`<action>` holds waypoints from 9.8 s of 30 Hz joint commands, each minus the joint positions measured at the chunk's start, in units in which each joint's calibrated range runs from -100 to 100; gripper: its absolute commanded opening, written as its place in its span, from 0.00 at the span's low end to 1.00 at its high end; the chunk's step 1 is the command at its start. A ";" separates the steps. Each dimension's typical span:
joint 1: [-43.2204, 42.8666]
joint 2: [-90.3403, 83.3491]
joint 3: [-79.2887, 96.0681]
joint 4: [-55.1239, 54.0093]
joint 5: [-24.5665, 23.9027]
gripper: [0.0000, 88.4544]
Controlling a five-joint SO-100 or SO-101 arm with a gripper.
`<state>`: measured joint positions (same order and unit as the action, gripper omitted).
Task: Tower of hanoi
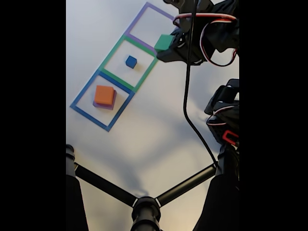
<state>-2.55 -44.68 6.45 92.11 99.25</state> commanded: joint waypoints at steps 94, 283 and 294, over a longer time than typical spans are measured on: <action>-18.16 40.84 57.66 -127.19 0.75 0.28; 3.50 58.14 62.29 -142.25 0.75 0.03; 2.97 36.59 61.57 -117.72 0.75 0.03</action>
<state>1.25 5.17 69.22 -37.48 99.81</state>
